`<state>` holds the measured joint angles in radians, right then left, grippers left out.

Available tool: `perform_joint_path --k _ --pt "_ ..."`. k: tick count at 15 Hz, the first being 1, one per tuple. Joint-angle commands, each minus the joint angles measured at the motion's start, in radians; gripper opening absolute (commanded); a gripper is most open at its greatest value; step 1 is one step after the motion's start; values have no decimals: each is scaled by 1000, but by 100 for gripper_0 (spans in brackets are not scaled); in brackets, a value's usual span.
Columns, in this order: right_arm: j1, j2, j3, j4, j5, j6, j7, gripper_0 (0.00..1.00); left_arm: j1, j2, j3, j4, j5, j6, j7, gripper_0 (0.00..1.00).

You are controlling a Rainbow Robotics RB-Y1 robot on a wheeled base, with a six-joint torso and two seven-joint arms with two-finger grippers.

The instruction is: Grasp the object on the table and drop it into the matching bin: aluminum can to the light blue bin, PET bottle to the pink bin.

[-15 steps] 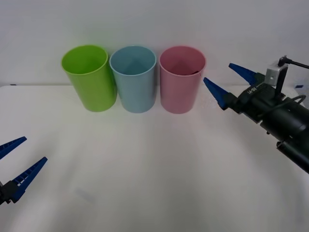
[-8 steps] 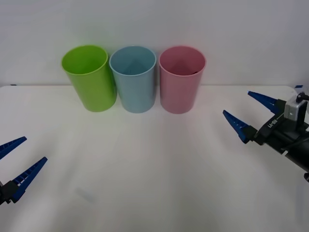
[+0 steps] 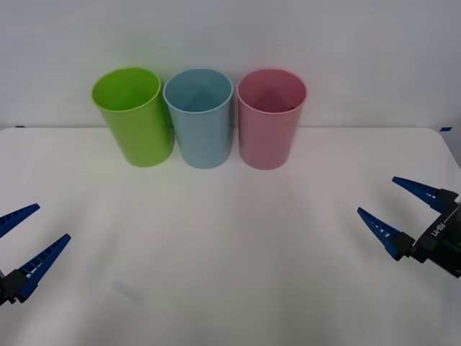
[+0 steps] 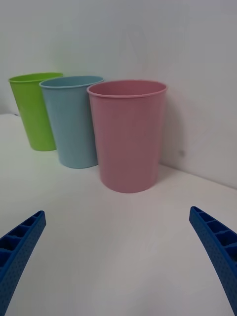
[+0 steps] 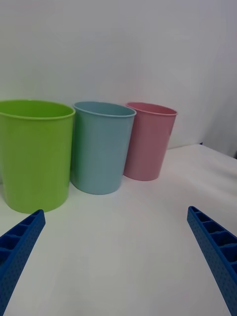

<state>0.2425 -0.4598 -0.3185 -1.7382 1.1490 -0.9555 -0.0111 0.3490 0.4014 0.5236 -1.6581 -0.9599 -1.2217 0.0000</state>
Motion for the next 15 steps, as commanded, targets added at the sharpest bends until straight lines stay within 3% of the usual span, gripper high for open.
perform_joint_path --k 1,4,9,15 --pt "37 21 -51 0 0 -71 17 100 0 0 0 0 0 0 0 100" --pt "90 32 -102 0 -3 -137 42 100 0 0 0 0 0 0 0 100" --pt "179 32 -134 12 -77 -180 148 100 0 0 0 0 0 0 0 100" --pt "175 32 -182 155 -126 -319 184 100 0 0 0 0 0 0 0 100"
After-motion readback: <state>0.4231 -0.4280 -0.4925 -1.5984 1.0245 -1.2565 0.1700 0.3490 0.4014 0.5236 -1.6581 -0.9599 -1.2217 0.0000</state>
